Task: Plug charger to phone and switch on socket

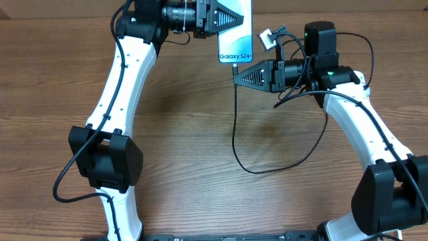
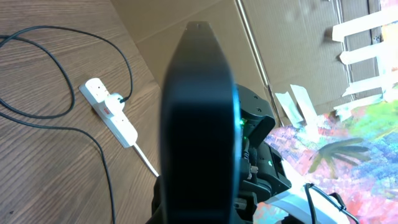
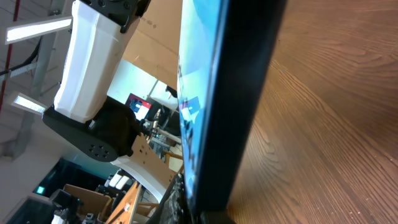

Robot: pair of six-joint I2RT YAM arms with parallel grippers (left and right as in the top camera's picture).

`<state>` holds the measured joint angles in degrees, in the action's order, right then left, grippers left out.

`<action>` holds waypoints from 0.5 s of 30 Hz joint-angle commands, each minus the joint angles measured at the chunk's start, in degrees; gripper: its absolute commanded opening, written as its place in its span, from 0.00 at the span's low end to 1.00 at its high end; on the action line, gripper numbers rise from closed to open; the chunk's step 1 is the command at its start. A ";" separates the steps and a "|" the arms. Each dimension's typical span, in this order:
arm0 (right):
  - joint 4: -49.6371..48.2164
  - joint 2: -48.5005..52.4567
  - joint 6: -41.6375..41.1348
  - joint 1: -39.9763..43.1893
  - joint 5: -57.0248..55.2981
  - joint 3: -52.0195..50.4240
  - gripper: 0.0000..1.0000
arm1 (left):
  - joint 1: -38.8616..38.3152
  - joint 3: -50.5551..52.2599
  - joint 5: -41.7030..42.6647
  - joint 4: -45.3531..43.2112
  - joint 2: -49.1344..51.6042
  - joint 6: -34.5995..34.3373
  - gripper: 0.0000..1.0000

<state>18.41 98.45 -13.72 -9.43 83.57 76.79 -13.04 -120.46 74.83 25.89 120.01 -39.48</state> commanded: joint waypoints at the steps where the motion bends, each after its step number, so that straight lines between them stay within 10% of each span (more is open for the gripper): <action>1: -0.44 -1.46 -0.04 0.96 -0.20 1.07 0.04 | 0.26 -0.61 2.62 -0.24 -1.73 -0.35 0.04; 15: -1.68 -1.46 -1.25 2.01 -0.37 1.07 0.04 | -0.13 -0.61 1.64 -0.17 -1.73 -0.37 0.04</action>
<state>18.00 98.45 -13.76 -8.34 83.79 76.79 -13.04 -120.44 74.72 25.85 120.01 -39.48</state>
